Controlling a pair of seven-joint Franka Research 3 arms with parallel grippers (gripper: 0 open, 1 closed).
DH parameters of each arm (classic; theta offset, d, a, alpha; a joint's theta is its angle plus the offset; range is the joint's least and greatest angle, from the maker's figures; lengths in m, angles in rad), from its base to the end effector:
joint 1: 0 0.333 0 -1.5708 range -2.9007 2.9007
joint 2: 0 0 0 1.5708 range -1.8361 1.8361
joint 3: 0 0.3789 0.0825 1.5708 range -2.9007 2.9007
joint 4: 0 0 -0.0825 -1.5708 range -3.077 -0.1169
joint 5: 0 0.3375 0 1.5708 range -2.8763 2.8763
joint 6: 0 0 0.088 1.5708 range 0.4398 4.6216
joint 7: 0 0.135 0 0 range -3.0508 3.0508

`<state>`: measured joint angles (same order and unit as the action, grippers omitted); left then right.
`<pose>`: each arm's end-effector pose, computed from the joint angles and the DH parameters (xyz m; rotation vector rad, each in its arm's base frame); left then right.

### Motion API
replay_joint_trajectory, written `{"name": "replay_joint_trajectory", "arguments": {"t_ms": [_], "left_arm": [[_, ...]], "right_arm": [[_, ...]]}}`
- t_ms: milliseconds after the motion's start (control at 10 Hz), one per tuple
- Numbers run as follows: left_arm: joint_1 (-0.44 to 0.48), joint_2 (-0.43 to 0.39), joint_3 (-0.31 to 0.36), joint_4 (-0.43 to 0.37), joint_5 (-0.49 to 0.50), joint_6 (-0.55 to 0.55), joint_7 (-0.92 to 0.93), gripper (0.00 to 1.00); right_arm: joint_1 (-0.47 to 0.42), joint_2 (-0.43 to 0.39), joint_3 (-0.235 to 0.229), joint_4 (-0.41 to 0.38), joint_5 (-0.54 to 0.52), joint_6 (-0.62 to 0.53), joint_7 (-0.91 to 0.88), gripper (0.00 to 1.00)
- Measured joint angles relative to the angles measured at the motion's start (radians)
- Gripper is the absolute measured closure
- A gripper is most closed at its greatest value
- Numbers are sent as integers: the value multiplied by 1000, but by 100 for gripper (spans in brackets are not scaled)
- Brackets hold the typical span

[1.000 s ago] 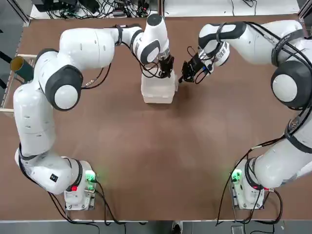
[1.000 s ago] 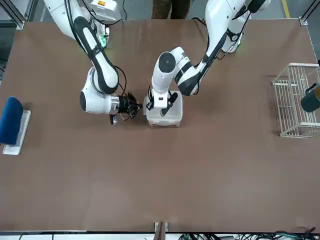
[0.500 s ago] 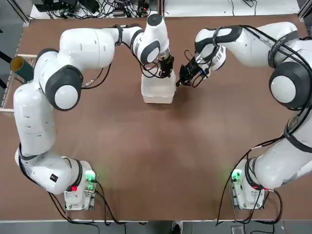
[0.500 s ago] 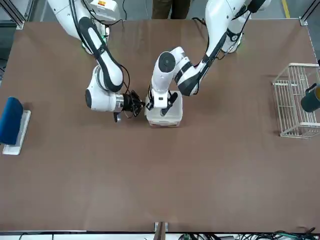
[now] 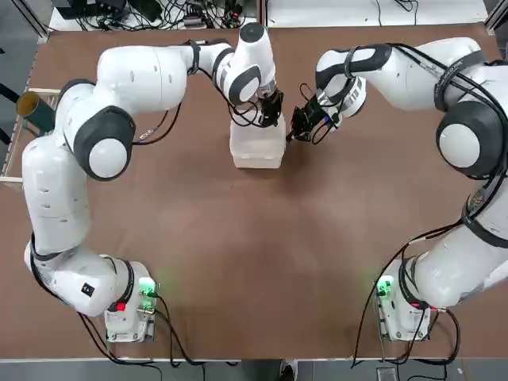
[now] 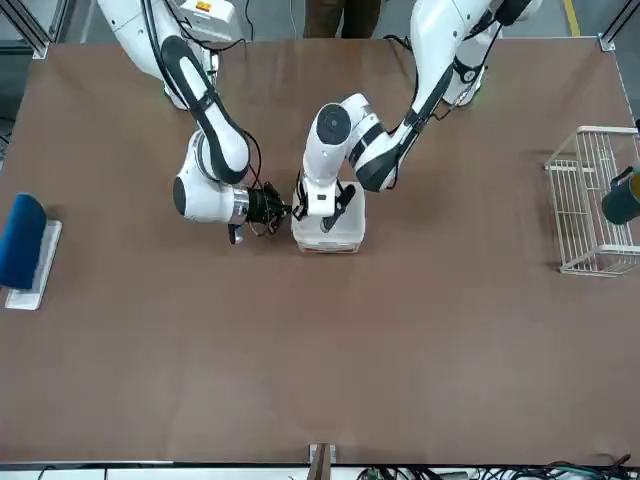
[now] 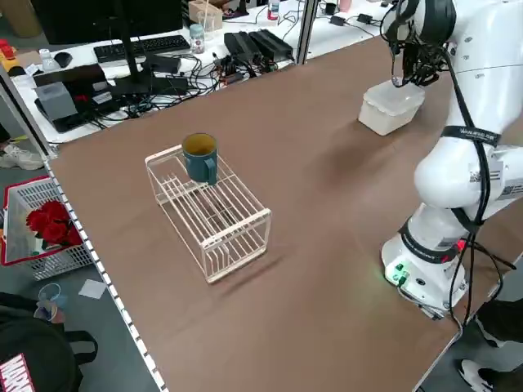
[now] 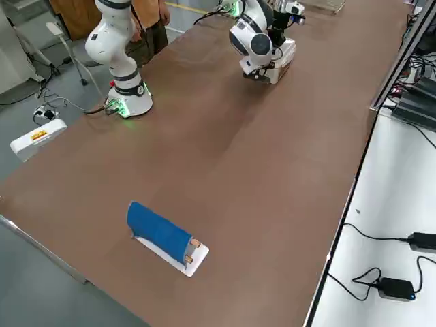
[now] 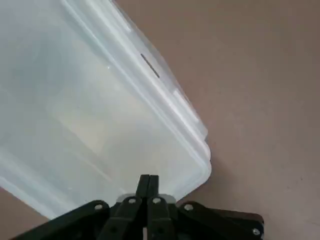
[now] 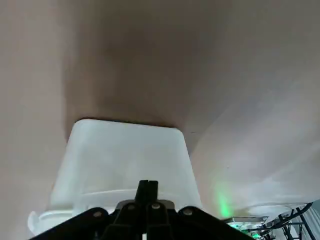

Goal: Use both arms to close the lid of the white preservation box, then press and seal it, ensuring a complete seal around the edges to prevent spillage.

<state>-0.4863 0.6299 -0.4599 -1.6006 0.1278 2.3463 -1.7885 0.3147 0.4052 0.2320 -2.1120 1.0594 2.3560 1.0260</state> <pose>0.4682 -0.5335 0.3595 2.6581 1.2226 -0.1734 0.4747 0.3150 0.2940 -2.0223 1.6067 0.8840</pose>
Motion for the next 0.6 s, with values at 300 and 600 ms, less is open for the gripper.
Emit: {"name": "replay_joint_trajectory", "arguments": {"t_ms": [300, 600], "left_arm": [[0, 0, 1, 0, 0, 0, 0, 99], [0, 0, 1, 1, 0, 0, 0, 99]], "right_arm": [[1, 0, 6, -5, 16, 15, -3, 99], [3, 1, 12, -7, 32, 27, -5, 99]]}}
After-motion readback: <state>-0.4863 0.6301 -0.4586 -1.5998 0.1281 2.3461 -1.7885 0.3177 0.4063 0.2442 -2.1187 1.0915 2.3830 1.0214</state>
